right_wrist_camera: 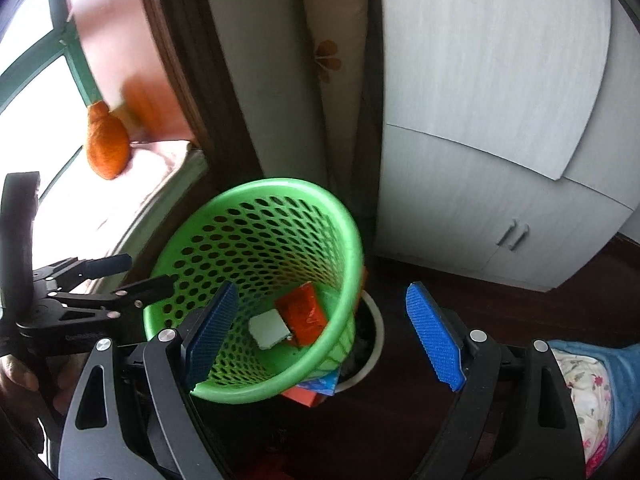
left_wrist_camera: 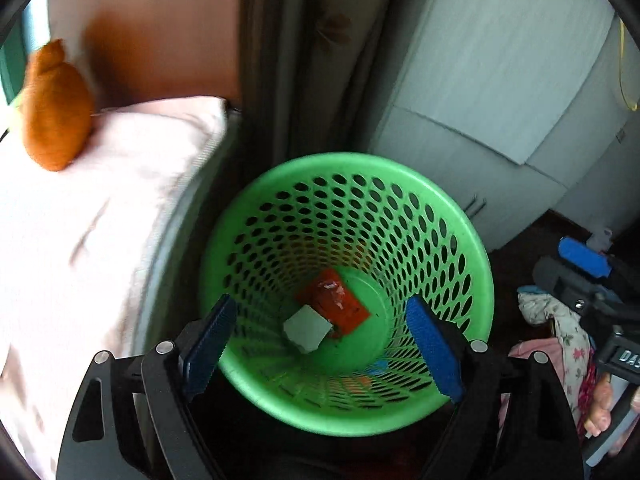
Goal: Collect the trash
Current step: 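Grasp the white foam block with the left gripper and drop it into the basket, then grasp the pink wrapper with the left gripper while the right gripper grasps a clear tray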
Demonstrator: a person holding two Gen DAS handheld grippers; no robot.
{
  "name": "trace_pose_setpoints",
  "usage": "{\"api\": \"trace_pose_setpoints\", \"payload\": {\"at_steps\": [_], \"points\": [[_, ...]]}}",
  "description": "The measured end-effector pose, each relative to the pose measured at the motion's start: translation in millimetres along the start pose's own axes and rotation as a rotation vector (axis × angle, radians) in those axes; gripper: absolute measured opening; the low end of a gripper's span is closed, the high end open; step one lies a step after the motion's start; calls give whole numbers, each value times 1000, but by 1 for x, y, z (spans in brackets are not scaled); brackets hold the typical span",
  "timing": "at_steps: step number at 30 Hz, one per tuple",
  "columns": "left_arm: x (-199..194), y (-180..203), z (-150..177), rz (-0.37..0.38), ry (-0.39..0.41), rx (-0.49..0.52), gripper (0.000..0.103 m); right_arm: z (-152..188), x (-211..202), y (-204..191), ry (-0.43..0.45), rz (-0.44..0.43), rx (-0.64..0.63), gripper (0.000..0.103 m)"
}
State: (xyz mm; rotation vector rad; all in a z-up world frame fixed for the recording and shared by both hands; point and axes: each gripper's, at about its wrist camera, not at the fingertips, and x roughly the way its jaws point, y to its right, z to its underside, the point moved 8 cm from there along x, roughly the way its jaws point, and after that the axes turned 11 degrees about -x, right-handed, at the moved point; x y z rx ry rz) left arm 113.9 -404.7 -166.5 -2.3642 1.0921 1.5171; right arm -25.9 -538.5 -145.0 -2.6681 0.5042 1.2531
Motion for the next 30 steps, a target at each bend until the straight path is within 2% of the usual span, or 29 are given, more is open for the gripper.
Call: {"api": "trace_pose_setpoints", "payload": {"at_steps": [7,14,16,20,27,30], "points": [[-61,-48,13,-87,110,-68,83,-8,-7,-45,11,-62,-56,85],[-122,-125,34,-220,204,-181,83,-18,-14,-108,20,-132,-134,85],[-137,-149,41,-271,226,-221,83,-21,-16,-129,22,-156,-163,85],[-167,-197,56,-328,265,-325,83,-26,-19,-168,24,-200,-224,85],[-216,-290,83,-497,348,-500,83,-29,-19,-226,19,-275,-312,85],[-230,-325,95,-548,365,-570,83,-30,-17,-248,17,-302,-349,85]]}}
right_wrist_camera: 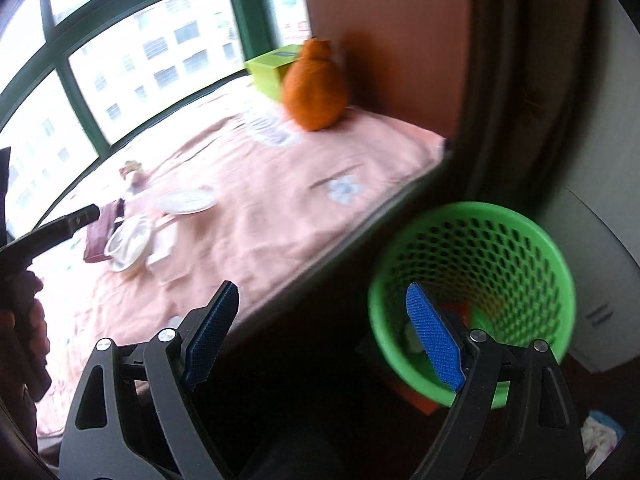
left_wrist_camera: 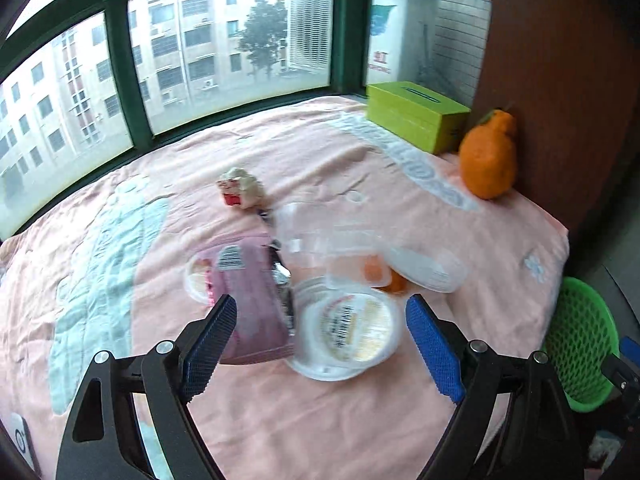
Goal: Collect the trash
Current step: 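Grasp the pink wrapper with the left gripper while the right gripper grasps a clear tray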
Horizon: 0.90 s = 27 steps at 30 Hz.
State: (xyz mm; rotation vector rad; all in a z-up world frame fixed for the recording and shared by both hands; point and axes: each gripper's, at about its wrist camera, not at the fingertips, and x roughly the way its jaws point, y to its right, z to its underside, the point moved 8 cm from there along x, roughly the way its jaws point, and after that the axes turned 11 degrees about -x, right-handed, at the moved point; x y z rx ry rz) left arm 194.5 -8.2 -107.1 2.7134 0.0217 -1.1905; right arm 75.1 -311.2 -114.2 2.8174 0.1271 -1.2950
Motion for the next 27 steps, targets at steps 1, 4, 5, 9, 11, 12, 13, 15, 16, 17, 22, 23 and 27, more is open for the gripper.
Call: {"api": "trace_pose_setpoints", "payload": {"at_steps": [1,4,5,9,11,12,13,15,16,17,22,23,27], "points": [[3,-10,-3,-11,-2,-19,83,-2,2,-7,-2,-5,-12,85],[13,-34,-9,-51,-9,-44,83,-8,9,-24,-6,-30,-41,85],[18,-40,-10,-57,-14,-50,83,-8,11,-30,-8,-32,-48,85],[34,-63,-11,-49,-57,-82,83,-12,19,-51,-19,-52,-75,85],[44,-66,-10,-33,-85,-106,80,-13,24,-61,-27,-57,-92,85],[48,-68,-9,-21,-98,-119,78,-14,26,-66,-31,-61,-99,85],[52,-70,-9,-12,-110,-132,76,-14,27,-70,-32,-65,-105,85],[58,-72,-7,10,-130,-154,74,-16,31,-81,-35,-78,-121,85],[60,-72,-6,18,-135,-162,74,-17,34,-84,-38,-81,-127,85],[62,-72,-6,23,-140,-166,73,-19,36,-89,-41,-87,-134,85],[67,-68,-5,40,-148,-149,64,-28,51,-111,-50,-106,-175,85],[69,-68,-5,43,-149,-147,63,-30,54,-115,-53,-109,-180,85],[70,-67,-5,57,-151,-139,53,-36,68,-131,-71,-121,-208,85]]}}
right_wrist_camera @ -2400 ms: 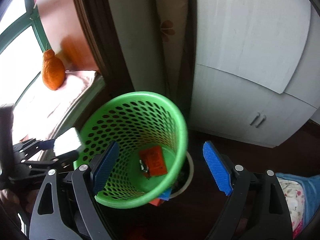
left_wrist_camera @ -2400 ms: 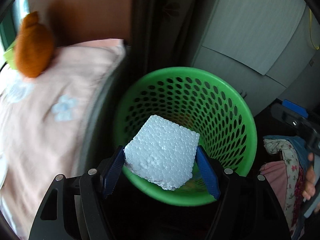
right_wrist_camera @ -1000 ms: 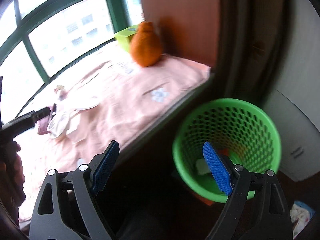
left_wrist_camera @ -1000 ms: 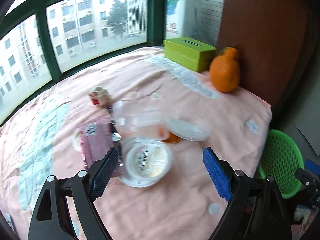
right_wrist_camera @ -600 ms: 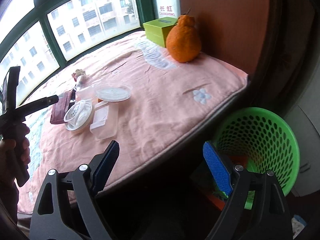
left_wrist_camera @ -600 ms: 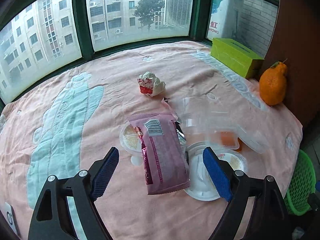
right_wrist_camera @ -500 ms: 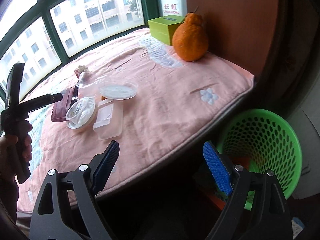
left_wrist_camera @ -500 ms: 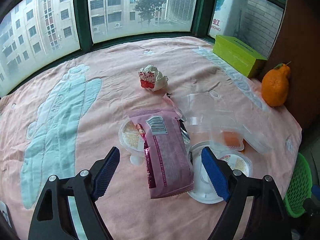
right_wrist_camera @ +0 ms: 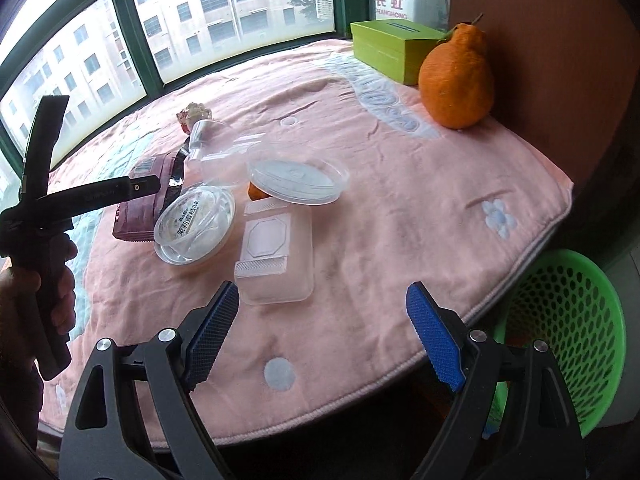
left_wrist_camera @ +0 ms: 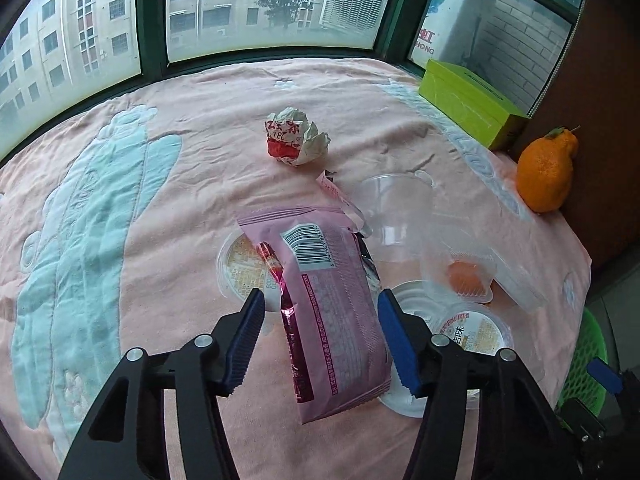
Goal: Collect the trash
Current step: 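Grasp the pink wrapper with the left gripper while the right gripper grasps a clear tray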
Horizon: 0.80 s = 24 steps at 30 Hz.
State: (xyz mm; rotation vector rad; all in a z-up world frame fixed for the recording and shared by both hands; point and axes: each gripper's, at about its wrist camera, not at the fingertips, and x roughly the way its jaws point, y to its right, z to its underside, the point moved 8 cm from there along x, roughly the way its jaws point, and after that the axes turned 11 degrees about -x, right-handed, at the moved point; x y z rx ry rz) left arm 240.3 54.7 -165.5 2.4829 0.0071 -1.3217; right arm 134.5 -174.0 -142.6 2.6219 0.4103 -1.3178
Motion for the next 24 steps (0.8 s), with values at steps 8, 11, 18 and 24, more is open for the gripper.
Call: {"api": "trace_pose_setpoints", "payload": {"at_steps": [8,11,18,24], "points": [[-1,-1,-1,22,1,9,31,-10,33,-19,-42,-20,-31,82],[-3,-2,-2,36,4,1,27,-14,44,-25,-54,-13,-48,80],[-12,0,-1,61,20,4,20,-18,62,-29,-76,-1,-51,69],[-25,3,1,84,35,18,13,-15,70,-30,-87,12,-60,59]]}}
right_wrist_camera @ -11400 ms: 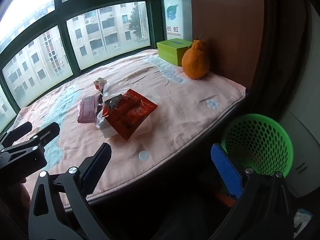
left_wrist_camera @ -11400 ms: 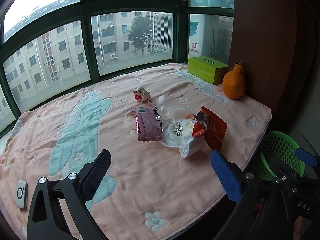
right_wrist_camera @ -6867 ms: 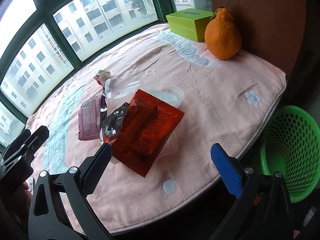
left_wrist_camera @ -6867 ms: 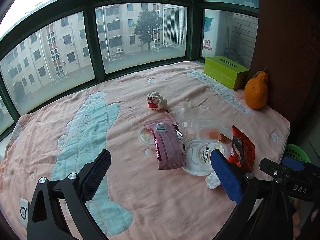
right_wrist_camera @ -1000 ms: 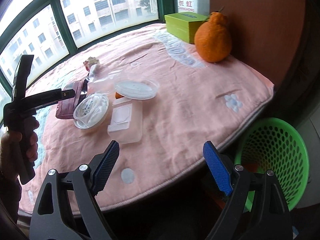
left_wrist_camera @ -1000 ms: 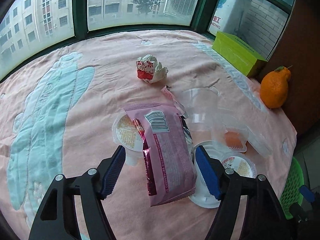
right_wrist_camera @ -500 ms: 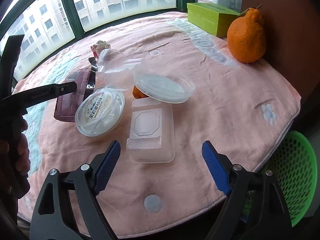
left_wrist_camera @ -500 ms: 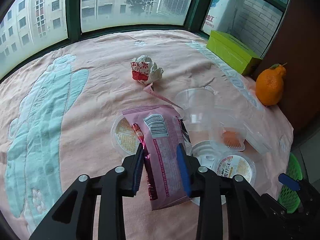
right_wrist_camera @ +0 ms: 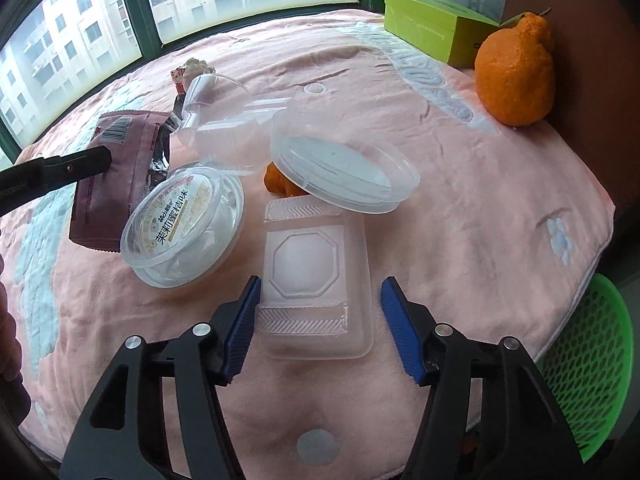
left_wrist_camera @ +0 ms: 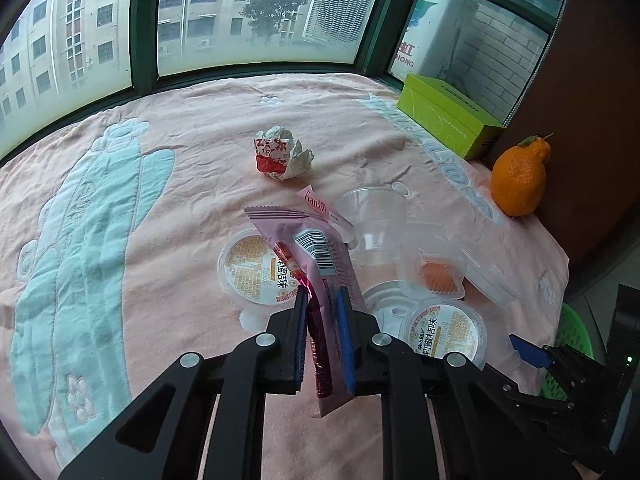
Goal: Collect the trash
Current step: 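Grasp the pink wrapper with the left gripper while the right gripper grasps a clear tray, then drop the clear tray and pink wrapper into the green basket with both grippers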
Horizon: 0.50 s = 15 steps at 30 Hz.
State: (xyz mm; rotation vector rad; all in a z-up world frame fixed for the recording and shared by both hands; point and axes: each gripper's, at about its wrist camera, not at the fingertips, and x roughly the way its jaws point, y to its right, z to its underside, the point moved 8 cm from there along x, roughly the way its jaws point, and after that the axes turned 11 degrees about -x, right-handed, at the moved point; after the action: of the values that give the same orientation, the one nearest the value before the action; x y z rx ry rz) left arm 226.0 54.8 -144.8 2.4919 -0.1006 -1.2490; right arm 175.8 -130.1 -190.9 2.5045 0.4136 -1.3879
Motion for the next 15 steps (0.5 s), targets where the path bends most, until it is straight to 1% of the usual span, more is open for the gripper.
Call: {"api": "trace_pose_setpoints", "payload": {"at_steps": [2,7,10,15], "points": [[-6,2,0,5,6,5,11,1,1,1,0,1,3,56],[-23,4,2,16,25,22,8,3,-3,2,11,-25,23,55],[-33,3,2,18,38,28,8,5,-9,2,17,-61,48,55],[-55,6,2,45,56,32,8,10,-26,1,41,-125,87,55]]}}
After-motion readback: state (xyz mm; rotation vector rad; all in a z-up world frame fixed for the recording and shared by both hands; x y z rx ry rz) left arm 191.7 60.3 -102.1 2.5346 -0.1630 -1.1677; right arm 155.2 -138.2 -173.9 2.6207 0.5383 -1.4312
